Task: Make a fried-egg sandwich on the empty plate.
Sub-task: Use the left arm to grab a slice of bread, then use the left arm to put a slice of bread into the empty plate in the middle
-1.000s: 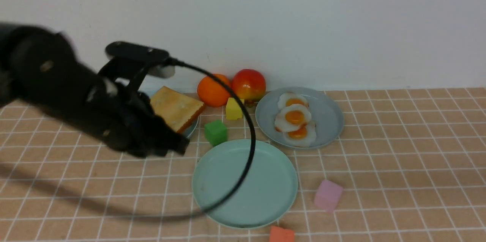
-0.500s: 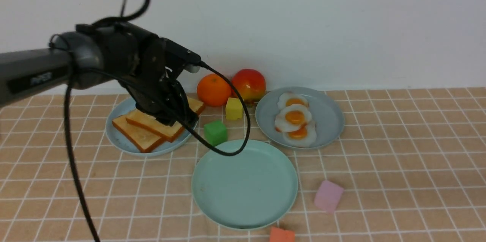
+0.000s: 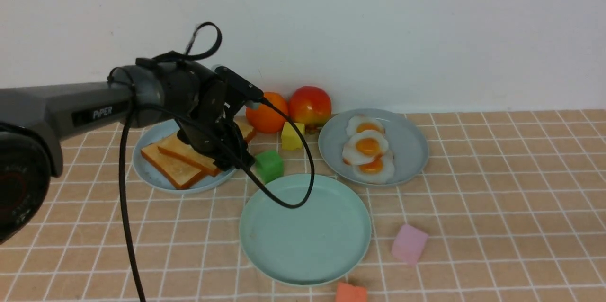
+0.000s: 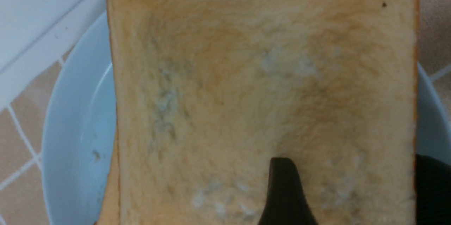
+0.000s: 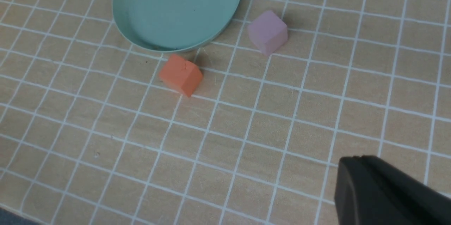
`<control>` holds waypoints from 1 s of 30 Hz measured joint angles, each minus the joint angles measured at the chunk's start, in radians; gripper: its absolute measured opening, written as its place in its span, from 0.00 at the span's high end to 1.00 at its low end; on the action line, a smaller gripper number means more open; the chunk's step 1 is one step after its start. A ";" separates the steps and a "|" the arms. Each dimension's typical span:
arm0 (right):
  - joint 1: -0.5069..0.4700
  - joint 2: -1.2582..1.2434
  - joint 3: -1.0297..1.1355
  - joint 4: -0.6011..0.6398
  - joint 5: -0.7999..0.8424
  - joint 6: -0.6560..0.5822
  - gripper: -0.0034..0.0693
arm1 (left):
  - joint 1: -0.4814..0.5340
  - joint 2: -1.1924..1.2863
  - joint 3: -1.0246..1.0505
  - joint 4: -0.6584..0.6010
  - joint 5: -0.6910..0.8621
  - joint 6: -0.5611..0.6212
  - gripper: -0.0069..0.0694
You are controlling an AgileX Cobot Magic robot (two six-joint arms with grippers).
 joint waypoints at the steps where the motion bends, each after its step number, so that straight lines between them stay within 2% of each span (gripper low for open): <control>1: 0.000 0.000 0.000 0.000 0.002 0.000 0.95 | 0.000 0.003 -0.001 0.017 -0.009 0.000 0.37; 3: 0.000 0.000 0.000 0.000 0.005 0.000 0.95 | 0.000 0.004 -0.001 0.027 -0.009 0.000 0.40; 5: 0.000 0.000 0.000 0.000 0.020 0.000 0.94 | -0.004 0.004 -0.002 0.032 -0.005 -0.011 0.50; 8: 0.000 -0.001 0.000 0.000 0.031 0.000 0.94 | -0.013 -0.003 -0.002 0.037 0.008 -0.013 0.56; 10: 0.000 -0.003 0.000 0.000 0.032 0.000 0.94 | -0.033 -0.032 -0.002 0.042 0.038 -0.014 0.64; 14: 0.000 -0.003 0.000 0.000 0.032 0.000 0.94 | -0.064 -0.101 0.000 0.040 0.077 -0.023 0.65; 20: 0.000 -0.003 0.000 0.000 0.033 0.000 0.94 | -0.191 -0.340 0.047 -0.032 0.230 -0.050 0.66; 26: 0.000 -0.003 0.000 0.000 0.035 0.000 0.94 | -0.354 -0.433 0.225 -0.193 0.226 0.085 0.68; 30: 0.000 -0.003 0.000 0.000 0.035 0.000 0.94 | -0.387 -0.372 0.283 -0.202 0.139 0.099 0.69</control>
